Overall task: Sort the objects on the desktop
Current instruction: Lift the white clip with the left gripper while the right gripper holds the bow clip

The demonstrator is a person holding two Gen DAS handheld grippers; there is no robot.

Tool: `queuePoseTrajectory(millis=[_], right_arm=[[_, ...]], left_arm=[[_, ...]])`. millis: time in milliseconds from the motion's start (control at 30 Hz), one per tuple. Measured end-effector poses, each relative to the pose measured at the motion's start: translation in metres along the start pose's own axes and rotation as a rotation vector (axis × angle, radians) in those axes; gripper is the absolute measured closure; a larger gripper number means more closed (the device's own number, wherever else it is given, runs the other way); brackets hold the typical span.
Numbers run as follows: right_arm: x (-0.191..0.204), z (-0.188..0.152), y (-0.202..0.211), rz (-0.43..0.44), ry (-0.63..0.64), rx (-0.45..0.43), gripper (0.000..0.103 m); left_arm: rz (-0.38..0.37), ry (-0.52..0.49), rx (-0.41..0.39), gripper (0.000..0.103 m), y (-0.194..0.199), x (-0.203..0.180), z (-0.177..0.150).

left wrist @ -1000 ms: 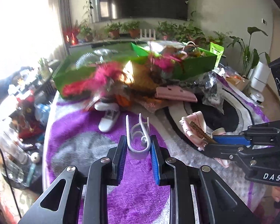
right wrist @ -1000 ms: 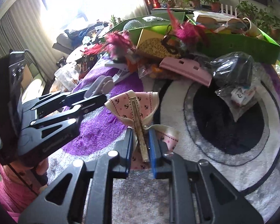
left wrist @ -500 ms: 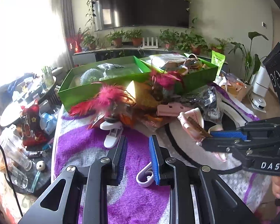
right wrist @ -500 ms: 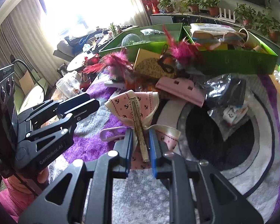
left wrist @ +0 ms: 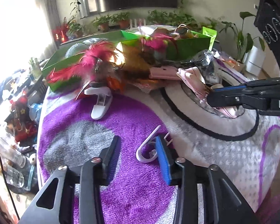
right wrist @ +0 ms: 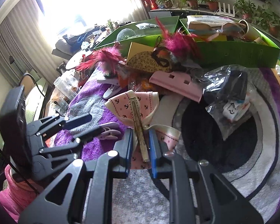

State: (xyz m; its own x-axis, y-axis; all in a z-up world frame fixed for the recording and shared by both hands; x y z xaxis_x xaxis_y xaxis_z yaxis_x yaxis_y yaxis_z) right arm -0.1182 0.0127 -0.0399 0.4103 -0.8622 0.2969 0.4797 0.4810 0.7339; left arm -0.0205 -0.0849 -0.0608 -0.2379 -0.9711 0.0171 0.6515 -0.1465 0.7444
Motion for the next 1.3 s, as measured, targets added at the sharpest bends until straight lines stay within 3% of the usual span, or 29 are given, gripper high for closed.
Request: queuePoseTrajectory(millis=[167,367,400,433,467,633,1300], right_arm=[[-0.001,0.000,-0.001,0.002,-0.009,0.000,0.086],[-0.001,-0.001,-0.001,0.002,-0.011,0.000,0.086],[-0.001,-0.001,-0.001,0.003,-0.011,0.000,0.086],[-0.001,-0.001,0.000,0.002,-0.011,0.000,0.086],[-0.001,-0.001,0.000,0.000,-0.010,-0.001,0.085],[-0.006,0.000,0.003,-0.008,-0.022,-0.005,0.085],[0.002,0.026,0.021,-0.007,0.016,-0.049,0.085]], left_arm=[[-0.041,-0.011,-0.005,0.052,0.003,-0.005,-0.001],[-0.032,-0.040,0.029,0.051,-0.015,-0.007,-0.002],[-0.049,-0.023,0.033,0.054,-0.018,-0.005,-0.002],[-0.077,0.001,0.034,0.067,-0.020,-0.003,-0.002],[-0.107,0.018,0.044,0.075,-0.023,-0.002,-0.002],[-0.126,0.005,0.028,0.075,-0.015,-0.013,-0.003],[-0.043,0.054,-0.100,0.075,0.026,0.004,0.032]])
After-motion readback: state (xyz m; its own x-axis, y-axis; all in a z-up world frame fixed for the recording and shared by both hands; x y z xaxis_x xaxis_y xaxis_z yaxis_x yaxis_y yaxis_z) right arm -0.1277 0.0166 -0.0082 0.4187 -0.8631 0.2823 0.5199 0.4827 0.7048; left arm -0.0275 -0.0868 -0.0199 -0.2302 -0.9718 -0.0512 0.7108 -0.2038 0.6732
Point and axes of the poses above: each gripper's, at about its wrist camera, not at the fingertips, and y roughly against the way its jaws point, x to its left, z to its top, the point moved 1 cm from there along -y, roughly the way its jaws point, and after that the axes turned 2 degrees about -z, right-handed, at the moved point
